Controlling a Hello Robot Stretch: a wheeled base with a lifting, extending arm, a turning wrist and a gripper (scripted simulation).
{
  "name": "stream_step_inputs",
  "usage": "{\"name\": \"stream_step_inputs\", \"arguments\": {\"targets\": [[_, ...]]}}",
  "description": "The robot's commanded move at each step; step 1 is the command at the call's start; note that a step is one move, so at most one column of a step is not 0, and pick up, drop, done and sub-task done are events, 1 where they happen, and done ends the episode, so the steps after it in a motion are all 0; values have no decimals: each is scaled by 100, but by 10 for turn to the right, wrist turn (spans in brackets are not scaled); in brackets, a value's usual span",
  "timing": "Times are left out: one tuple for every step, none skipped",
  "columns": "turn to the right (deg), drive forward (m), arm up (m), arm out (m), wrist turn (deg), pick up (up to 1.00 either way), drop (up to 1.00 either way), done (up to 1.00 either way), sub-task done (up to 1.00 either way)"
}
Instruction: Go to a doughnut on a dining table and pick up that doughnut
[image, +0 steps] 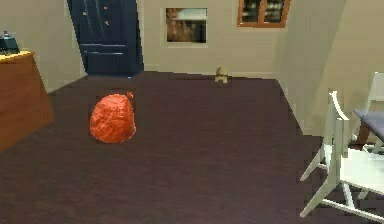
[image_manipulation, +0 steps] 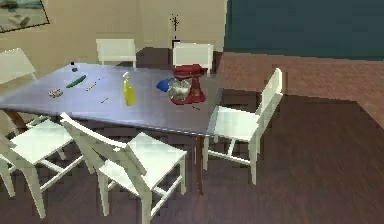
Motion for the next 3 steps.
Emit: {"name": "stream_step_inputs", "arguments": {"targets": [[90, 0, 0, 0, 0, 0, 0, 0, 0], [0, 95, 0, 0, 0, 0, 0, 0, 0], [-120, 0, 0, 0, 0, 0, 0, 0, 0]]}}
